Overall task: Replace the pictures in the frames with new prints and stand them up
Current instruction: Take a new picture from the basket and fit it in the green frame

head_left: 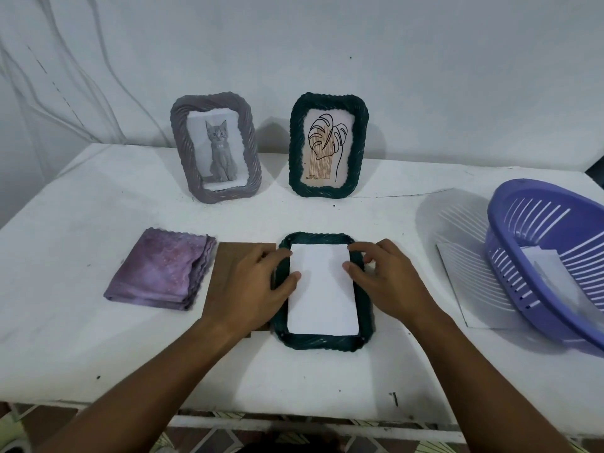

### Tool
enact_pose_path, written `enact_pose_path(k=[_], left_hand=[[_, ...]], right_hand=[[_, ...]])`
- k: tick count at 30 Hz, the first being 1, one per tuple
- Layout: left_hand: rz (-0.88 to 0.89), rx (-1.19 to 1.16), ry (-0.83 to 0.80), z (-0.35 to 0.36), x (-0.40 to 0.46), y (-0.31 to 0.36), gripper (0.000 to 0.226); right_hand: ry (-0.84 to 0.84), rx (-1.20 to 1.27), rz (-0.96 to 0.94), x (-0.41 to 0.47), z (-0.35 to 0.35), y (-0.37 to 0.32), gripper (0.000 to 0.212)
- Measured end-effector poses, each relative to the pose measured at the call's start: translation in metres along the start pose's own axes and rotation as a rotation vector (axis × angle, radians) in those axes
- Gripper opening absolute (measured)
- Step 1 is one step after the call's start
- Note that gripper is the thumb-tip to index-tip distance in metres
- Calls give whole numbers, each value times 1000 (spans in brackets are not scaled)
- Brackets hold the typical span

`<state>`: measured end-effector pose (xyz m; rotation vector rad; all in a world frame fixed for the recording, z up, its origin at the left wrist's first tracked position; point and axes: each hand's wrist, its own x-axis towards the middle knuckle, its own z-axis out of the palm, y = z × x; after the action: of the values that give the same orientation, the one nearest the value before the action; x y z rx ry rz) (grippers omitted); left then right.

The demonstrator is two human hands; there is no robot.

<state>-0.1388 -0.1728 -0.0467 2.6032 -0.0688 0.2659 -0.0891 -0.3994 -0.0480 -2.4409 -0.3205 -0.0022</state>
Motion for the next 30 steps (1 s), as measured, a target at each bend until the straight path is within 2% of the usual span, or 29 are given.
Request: enact_pose_path(k=[3,6,11,18,25,30], left_hand=[[-38,37,107,-1,-15,-12,44],[-184,169,180,-1,-32,-18,50],[-317,225,215,3,-49,-24,59],[-404,169,266,13,-57,-24,68],[-472,26,298,12,-53,-20,49],[-534,-80,361,-2,-51,-13,48]], right_hand=[[97,79,-48,-7,6,14,34],[171,135,-81,-10,10,21,30],[166,102,-106,-10,15,23,30],[170,102,-111,-13,15,23,30],[172,121,-106,-15,15,23,28],[161,140,-102,-16,14,23,27]])
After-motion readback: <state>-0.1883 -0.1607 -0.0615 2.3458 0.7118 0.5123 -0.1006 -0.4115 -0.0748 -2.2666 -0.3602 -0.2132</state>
